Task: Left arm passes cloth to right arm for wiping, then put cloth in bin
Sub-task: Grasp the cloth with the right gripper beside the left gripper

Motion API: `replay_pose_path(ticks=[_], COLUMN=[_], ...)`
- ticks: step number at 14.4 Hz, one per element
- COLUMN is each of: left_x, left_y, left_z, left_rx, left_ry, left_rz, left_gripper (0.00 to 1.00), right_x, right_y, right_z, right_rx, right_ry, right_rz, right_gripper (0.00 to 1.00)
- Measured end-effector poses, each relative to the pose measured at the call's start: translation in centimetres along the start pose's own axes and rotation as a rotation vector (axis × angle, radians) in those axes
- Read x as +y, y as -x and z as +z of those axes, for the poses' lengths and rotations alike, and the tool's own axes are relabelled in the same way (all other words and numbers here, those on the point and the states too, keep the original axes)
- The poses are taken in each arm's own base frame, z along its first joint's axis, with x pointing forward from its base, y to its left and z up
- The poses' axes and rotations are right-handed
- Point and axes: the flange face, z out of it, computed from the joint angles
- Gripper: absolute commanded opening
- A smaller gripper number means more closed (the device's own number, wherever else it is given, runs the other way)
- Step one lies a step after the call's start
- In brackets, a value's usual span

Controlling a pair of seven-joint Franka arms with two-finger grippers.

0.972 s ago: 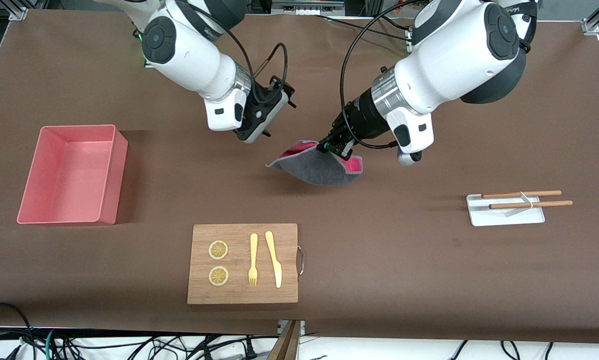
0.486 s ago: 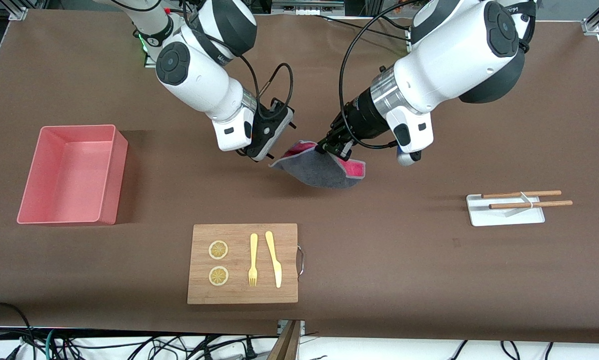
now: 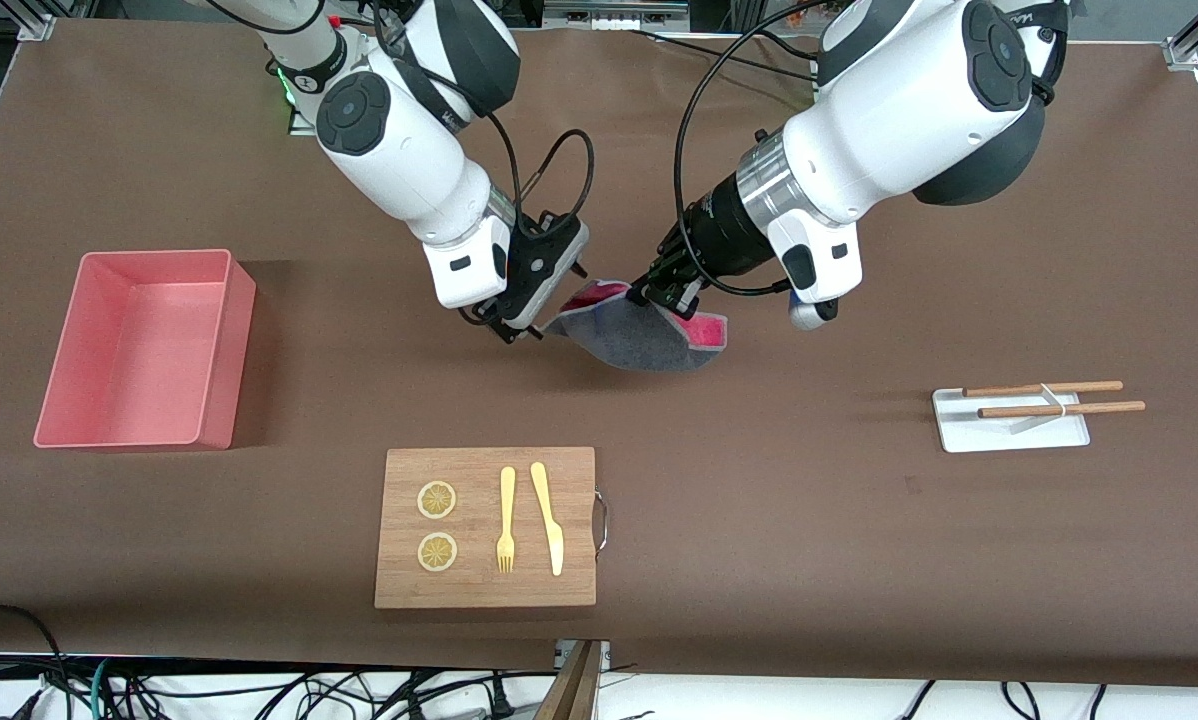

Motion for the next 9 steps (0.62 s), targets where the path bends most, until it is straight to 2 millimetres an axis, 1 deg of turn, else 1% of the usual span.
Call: replay_pose_path(ticks=[2, 4, 5, 6, 7, 8, 9], left_x=[0.0, 0.0, 0.0, 0.0, 0.0, 0.0, 0.0], left_y=[0.1, 0.1, 0.1, 0.1, 0.1, 0.1, 0.1], left_z=[0.0, 0.0, 0.0, 0.0, 0.0, 0.0, 0.0], left_rx=[0.000, 0.000, 0.000, 0.000, 0.000, 0.000, 0.000], left_ry=[0.000, 0.000, 0.000, 0.000, 0.000, 0.000, 0.000], left_rz=[0.001, 0.001, 0.001, 0.001, 0.001, 0.001, 0.001], left_gripper=[0.00, 0.00, 0.00, 0.00, 0.00, 0.00, 0.00], right_x=[0.5, 0.8, 1.0, 1.1, 1.2, 1.3, 1.4], right_y=[-0.5, -0.7, -0.6, -0.6, -0.7, -0.8, -0.9], right_z=[0.1, 0.9, 1.3, 1.9, 2.2, 2.4, 2.6], right_rx=[0.023, 0.037, 0.036, 0.033, 0.033, 0.035, 0.040], right_ry=[0.036, 0.050, 0.051, 0.051, 0.053, 0.050, 0.042], right_rz=[-0.016, -0.017, -0.016, -0.014, -0.013, -0.010, 0.001], right_gripper=[1.00, 1.00, 0.98, 0.92, 0.81, 0.65, 0.46])
